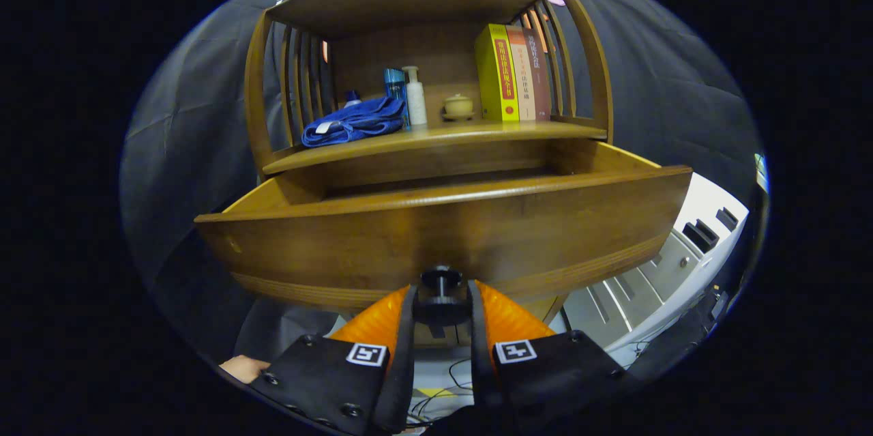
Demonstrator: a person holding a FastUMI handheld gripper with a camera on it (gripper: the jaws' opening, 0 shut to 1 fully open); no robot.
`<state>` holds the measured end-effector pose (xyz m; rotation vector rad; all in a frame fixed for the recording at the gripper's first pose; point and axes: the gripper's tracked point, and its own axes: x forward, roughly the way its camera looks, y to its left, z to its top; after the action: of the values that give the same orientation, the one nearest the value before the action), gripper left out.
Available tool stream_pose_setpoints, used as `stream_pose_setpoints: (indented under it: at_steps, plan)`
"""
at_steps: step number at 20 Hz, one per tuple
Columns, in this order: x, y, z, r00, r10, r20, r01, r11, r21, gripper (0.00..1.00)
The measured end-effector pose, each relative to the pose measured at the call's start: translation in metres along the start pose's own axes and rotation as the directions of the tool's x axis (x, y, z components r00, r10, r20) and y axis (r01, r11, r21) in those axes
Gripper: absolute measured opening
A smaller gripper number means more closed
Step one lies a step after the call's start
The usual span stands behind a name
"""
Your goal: Pull open the drawer, take out the items inside it, and place them on the countertop above the cabinet.
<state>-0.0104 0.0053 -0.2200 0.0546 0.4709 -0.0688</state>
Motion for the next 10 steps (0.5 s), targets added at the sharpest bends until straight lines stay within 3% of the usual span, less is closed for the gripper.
stream_pose_setpoints:
  at_steps: [10]
  plan:
    - [-0.028,-0.005,-0.016,0.999,-0.008,-0.039,0.008,1.0,-0.007,0.44]
